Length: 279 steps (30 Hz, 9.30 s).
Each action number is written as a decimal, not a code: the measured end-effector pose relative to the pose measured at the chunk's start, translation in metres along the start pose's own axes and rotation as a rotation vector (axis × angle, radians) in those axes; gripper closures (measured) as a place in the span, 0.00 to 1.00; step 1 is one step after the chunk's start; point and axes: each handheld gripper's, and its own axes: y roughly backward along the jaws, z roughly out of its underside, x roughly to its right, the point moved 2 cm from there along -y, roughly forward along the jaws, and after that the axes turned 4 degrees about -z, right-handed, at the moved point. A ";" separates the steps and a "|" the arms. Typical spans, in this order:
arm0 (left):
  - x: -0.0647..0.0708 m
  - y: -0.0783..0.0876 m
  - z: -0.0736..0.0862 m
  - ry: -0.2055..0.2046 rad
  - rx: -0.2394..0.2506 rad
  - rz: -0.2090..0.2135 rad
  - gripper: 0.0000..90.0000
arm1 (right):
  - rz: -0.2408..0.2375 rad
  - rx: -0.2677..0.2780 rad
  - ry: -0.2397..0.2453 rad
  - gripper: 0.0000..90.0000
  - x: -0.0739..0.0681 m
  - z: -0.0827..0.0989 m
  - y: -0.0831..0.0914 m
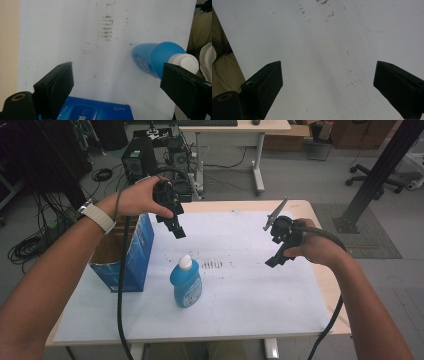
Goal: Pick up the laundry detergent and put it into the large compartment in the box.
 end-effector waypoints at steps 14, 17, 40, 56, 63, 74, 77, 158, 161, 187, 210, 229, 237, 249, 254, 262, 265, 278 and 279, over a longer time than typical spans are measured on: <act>0.012 0.014 0.001 0.070 0.007 -0.036 0.13 | 0.026 0.021 0.016 0.09 -0.001 0.001 0.005; 0.015 0.019 0.001 0.092 0.006 -0.050 0.13 | 0.029 0.025 0.020 0.09 -0.002 0.001 0.005; 0.028 0.029 -0.001 0.256 0.003 -0.039 0.09 | 0.029 0.021 0.025 0.10 -0.002 0.005 0.002; 0.043 0.036 -0.003 0.357 0.018 -0.017 0.09 | 0.031 0.016 0.024 0.10 -0.004 0.009 0.001; 0.048 0.037 -0.001 0.405 0.008 -0.031 0.09 | 0.032 0.021 0.026 0.10 -0.005 0.009 0.002; 0.057 0.034 0.001 0.479 0.000 -0.029 0.09 | 0.033 0.020 0.030 0.10 -0.006 0.008 -0.001; 0.060 0.034 0.002 0.505 0.004 -0.025 0.09 | 0.033 0.021 0.033 0.10 -0.007 0.007 0.000; 0.089 -0.010 0.008 0.746 -0.055 -0.053 0.10 | 0.030 0.026 0.050 0.10 -0.011 0.008 -0.006; 0.090 -0.012 0.008 0.744 -0.057 -0.054 0.10 | 0.029 0.027 0.048 0.10 -0.011 0.008 -0.006; 0.093 -0.041 0.009 0.745 -0.076 -0.035 0.10 | 0.024 0.030 0.047 0.10 -0.011 0.010 -0.009; 0.095 -0.061 0.013 0.753 -0.085 -0.021 0.10 | 0.024 0.031 0.044 0.10 -0.011 0.011 -0.011; 0.096 -0.074 0.012 0.746 -0.086 -0.018 0.10 | 0.024 0.029 0.042 0.10 -0.012 0.012 -0.011; 0.097 -0.080 0.013 0.747 -0.093 -0.023 0.11 | 0.023 0.032 0.041 0.10 -0.012 0.012 -0.010; 0.097 -0.086 0.015 0.745 -0.103 -0.013 0.15 | 0.021 0.031 0.040 0.10 -0.012 0.013 -0.011; 0.097 -0.086 0.014 0.745 -0.100 -0.010 0.18 | 0.021 0.031 0.040 0.10 -0.012 0.013 -0.012; 0.098 -0.088 0.014 0.743 -0.100 -0.010 0.24 | 0.021 0.032 0.039 0.10 -0.012 0.014 -0.012; 0.098 -0.087 0.014 0.742 -0.101 -0.012 0.29 | 0.022 0.033 0.037 0.10 -0.012 0.016 -0.012; 0.100 -0.088 0.014 0.735 -0.094 -0.037 0.40 | 0.023 0.037 0.037 0.10 -0.012 0.016 -0.011; 0.100 -0.088 0.014 0.733 -0.095 -0.037 0.40 | 0.022 0.034 0.037 0.10 -0.012 0.016 -0.011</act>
